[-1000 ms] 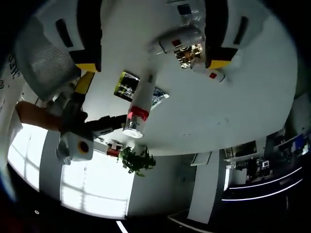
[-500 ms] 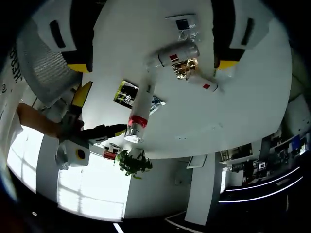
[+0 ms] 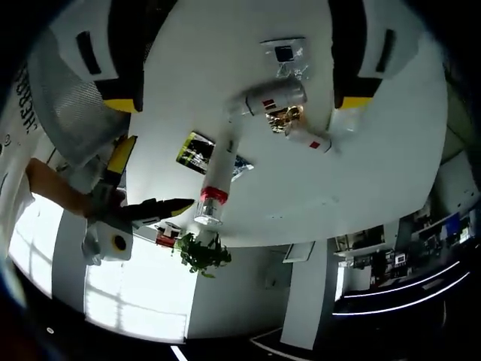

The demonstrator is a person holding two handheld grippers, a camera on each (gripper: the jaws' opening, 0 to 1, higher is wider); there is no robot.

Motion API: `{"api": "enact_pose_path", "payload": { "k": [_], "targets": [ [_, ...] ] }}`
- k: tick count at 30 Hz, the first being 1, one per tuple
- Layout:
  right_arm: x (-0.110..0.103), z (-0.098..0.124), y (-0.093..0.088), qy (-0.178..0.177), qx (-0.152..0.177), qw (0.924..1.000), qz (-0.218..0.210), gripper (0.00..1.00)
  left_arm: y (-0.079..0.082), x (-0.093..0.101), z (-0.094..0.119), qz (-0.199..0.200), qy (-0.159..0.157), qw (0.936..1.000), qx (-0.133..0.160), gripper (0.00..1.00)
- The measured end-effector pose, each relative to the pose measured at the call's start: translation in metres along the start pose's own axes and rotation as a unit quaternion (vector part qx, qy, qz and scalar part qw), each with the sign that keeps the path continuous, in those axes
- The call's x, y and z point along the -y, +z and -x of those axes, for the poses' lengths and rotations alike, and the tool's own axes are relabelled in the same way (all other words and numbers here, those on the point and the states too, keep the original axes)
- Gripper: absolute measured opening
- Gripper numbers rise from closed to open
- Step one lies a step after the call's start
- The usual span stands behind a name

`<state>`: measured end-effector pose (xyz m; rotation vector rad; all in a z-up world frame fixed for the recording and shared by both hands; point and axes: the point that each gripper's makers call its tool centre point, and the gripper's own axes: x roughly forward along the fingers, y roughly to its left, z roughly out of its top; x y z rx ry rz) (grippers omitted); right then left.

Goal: Arrange the skincare products in the storage area until every visible bottle or jar stands upright without overlapping.

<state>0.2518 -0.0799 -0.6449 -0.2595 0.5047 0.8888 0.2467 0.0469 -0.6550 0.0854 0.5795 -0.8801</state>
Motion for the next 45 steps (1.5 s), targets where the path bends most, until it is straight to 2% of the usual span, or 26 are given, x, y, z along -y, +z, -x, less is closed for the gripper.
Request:
{"api": "enact_pose_path", "payload": {
  "k": [8,16,24,26,30,37,45],
  "targets": [
    [-0.009,0.001,-0.004,0.006,-0.003,1.0000,-0.003,0.99,-0.007,-0.005,0.006,0.004,0.016,0.9998,-0.007,0.99],
    [-0.017,0.002,-0.005,0.010,-0.003,0.9999,-0.001,0.90,-0.009,-0.016,0.011,0.006,0.025,0.9996,-0.009,0.99],
    [-0.025,-0.003,-0.004,0.020,0.002,0.9998,0.002,0.82,-0.016,-0.034,0.017,0.012,0.053,0.9983,-0.020,0.99],
    [-0.026,-0.005,-0.008,0.023,-0.007,0.9997,0.009,0.80,-0.018,-0.038,0.018,0.014,0.055,0.9981,-0.024,0.99],
    [-0.027,-0.010,-0.013,0.025,-0.015,0.9995,0.008,0.80,-0.026,-0.043,0.017,0.014,0.064,0.9969,-0.044,0.99],
    [-0.026,-0.013,-0.014,0.024,-0.016,0.9996,0.006,0.82,-0.032,-0.052,0.017,0.017,0.071,0.9957,-0.057,0.99],
    [-0.021,-0.016,-0.023,0.019,-0.027,0.9994,-0.002,0.83,-0.040,-0.075,0.008,0.021,0.072,0.9940,-0.080,0.99]
  ]
}}
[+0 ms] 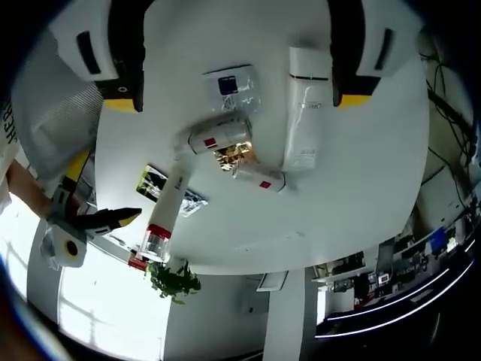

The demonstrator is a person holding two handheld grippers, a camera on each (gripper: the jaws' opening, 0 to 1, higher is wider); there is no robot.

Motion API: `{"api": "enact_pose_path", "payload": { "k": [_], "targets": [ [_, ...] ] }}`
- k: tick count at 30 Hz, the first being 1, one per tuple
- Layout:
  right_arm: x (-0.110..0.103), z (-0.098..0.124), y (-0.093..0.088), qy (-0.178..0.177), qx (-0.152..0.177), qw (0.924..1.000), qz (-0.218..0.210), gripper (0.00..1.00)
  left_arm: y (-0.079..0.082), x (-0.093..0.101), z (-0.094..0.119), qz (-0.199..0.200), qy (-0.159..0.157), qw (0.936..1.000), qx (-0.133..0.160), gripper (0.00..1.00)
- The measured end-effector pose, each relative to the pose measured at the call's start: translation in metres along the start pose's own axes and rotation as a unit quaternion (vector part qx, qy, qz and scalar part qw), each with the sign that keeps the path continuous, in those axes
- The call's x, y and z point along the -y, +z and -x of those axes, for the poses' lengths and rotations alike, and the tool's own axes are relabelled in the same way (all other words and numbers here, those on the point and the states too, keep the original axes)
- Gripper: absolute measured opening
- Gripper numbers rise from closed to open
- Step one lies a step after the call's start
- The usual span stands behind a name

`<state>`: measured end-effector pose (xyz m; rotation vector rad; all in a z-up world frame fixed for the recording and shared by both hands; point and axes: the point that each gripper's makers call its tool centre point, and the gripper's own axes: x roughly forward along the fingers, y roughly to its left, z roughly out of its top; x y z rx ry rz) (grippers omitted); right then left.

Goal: Arrange the skincare products in the storage area until every visible bottle or jar stands upright without overlapping.

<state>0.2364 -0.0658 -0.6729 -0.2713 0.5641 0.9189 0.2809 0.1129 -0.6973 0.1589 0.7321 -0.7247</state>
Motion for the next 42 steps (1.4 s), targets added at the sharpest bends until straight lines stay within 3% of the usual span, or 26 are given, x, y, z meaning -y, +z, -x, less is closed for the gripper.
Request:
{"api": "enact_pose_path", "payload": {
  "k": [7,17,20,35,42],
  "targets": [
    [0.001,0.001,-0.001,0.000,0.002,0.9999,-0.012,0.80,-0.005,-0.023,-0.013,0.016,0.001,0.9998,-0.015,0.99],
    [0.002,0.000,-0.009,-0.004,-0.012,0.9997,-0.022,0.76,-0.007,-0.037,-0.022,0.029,0.012,0.9991,-0.027,0.94],
    [0.000,0.000,-0.011,0.001,-0.015,0.9995,-0.026,0.75,-0.006,-0.039,-0.025,0.037,0.007,0.9987,-0.033,0.85],
    [0.001,-0.001,-0.012,0.004,-0.017,0.9994,-0.030,0.75,-0.017,-0.056,-0.047,0.066,0.002,0.9949,-0.076,0.70],
    [0.001,-0.002,-0.011,0.009,-0.016,0.9993,-0.032,0.74,-0.021,-0.064,-0.049,0.062,0.018,0.9939,-0.089,0.66]
  ]
}}
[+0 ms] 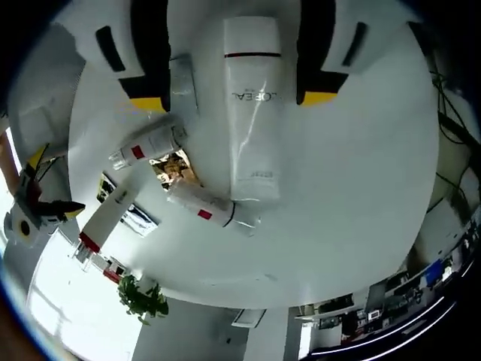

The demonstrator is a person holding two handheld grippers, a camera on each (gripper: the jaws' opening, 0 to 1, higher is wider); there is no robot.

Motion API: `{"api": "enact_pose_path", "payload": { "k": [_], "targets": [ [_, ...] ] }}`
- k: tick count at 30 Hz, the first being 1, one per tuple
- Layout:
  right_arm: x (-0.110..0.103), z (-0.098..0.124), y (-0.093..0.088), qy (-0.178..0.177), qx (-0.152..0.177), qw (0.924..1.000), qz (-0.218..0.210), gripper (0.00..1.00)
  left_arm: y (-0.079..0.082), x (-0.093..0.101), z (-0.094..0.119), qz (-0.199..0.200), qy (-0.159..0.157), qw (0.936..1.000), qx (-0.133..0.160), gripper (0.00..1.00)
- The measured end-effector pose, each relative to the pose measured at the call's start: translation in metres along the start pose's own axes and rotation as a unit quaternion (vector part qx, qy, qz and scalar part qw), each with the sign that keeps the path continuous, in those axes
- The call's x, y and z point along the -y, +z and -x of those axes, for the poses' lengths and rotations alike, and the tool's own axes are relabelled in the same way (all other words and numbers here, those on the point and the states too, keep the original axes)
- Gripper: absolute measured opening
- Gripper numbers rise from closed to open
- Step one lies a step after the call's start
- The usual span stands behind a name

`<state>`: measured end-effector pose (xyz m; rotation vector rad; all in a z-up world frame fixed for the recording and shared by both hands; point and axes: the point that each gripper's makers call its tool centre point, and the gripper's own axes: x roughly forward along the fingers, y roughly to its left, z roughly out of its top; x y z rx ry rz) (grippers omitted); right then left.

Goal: Arrange the skincare products in the storage area until every visible bottle or jar stands upright without overlapping.

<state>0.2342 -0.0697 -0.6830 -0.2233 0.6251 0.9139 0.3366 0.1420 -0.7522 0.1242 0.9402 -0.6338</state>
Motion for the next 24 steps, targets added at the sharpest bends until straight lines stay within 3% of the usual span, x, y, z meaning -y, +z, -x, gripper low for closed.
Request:
{"api": "enact_pose_path", "payload": {
  "k": [5,14,22,24],
  "targets": [
    [0.001,-0.001,-0.001,0.002,-0.003,1.0000,-0.002,0.73,0.001,-0.009,-0.003,-0.005,0.016,0.9999,-0.002,0.57],
    [0.001,-0.001,-0.002,0.004,-0.007,0.9999,-0.008,0.71,0.003,-0.017,-0.005,-0.013,0.023,0.9995,-0.014,0.51],
    [0.001,-0.001,-0.003,0.003,-0.010,0.9999,-0.014,0.68,0.001,-0.011,-0.009,-0.057,0.053,0.9962,-0.039,0.48],
    [0.002,-0.002,-0.003,0.002,-0.010,0.9999,-0.013,0.68,-0.002,-0.013,-0.008,-0.085,0.078,0.9920,-0.052,0.48]
  ]
}}
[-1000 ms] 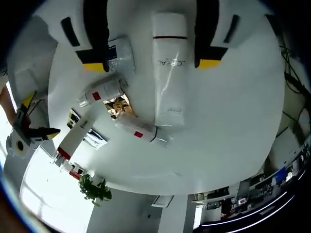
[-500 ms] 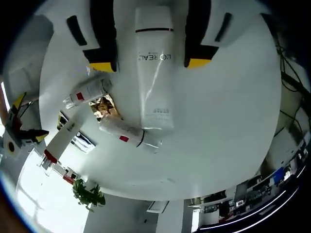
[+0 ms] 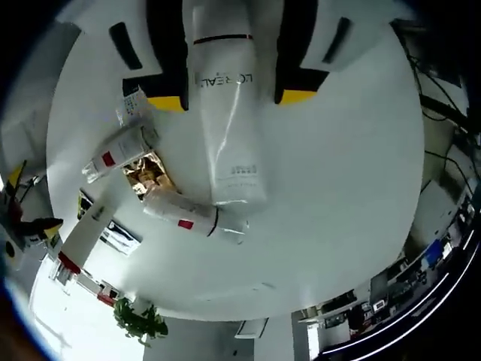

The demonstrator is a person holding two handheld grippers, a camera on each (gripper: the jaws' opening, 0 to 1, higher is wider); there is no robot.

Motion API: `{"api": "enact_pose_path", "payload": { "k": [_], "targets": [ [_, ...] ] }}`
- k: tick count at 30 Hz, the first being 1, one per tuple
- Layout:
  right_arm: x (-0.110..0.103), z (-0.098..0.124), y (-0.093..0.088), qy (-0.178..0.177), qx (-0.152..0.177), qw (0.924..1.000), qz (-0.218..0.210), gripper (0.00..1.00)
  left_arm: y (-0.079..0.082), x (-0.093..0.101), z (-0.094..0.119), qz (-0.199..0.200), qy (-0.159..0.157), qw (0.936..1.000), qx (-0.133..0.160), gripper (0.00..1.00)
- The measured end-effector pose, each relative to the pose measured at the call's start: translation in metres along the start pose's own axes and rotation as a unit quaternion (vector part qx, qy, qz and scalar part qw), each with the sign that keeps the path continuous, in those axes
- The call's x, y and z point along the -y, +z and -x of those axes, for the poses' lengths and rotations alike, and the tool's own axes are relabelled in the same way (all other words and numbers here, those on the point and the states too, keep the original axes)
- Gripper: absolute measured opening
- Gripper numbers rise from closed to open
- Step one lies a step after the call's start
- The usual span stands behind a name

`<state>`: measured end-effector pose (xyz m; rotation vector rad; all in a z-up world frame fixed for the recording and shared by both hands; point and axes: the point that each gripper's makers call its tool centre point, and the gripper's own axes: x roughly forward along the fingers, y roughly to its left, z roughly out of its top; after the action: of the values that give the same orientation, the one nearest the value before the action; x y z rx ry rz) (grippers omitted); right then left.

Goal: Arrange the skincare products in the storage area until every visible bottle or jar stands upright without overlapping.

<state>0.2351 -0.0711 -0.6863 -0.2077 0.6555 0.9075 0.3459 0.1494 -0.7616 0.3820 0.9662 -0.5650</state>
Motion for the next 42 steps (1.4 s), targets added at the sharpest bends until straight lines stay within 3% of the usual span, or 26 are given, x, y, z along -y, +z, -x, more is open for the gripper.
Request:
{"api": "enact_pose_path", "payload": {
  "k": [9,14,19,30,34,37,42],
  "targets": [
    [-0.001,-0.001,-0.003,0.001,-0.007,1.0000,-0.001,0.67,-0.001,-0.003,0.002,0.008,-0.001,1.0000,0.002,0.48],
    [-0.002,-0.002,-0.003,0.003,-0.006,1.0000,-0.001,0.67,0.003,-0.001,-0.001,-0.010,-0.007,0.9999,0.008,0.42],
    [-0.005,-0.004,-0.003,0.008,-0.007,0.9999,-0.001,0.67,0.003,-0.003,-0.002,-0.004,-0.001,1.0000,0.003,0.41],
    [-0.009,-0.005,-0.003,0.015,-0.003,0.9998,-0.008,0.63,0.005,-0.002,-0.004,0.009,0.012,0.9996,0.022,0.34],
    [-0.017,-0.007,-0.002,0.024,-0.001,0.9997,-0.009,0.64,0.008,-0.003,-0.006,0.001,0.015,0.9991,0.039,0.33],
    [-0.019,-0.009,-0.003,0.026,-0.004,0.9996,-0.008,0.64,0.010,-0.002,-0.004,-0.029,0.032,0.9984,0.037,0.32],
    [-0.022,-0.009,-0.001,0.029,0.000,0.9995,-0.009,0.63,0.007,-0.006,-0.004,-0.033,0.032,0.9984,0.032,0.32]
  ]
}}
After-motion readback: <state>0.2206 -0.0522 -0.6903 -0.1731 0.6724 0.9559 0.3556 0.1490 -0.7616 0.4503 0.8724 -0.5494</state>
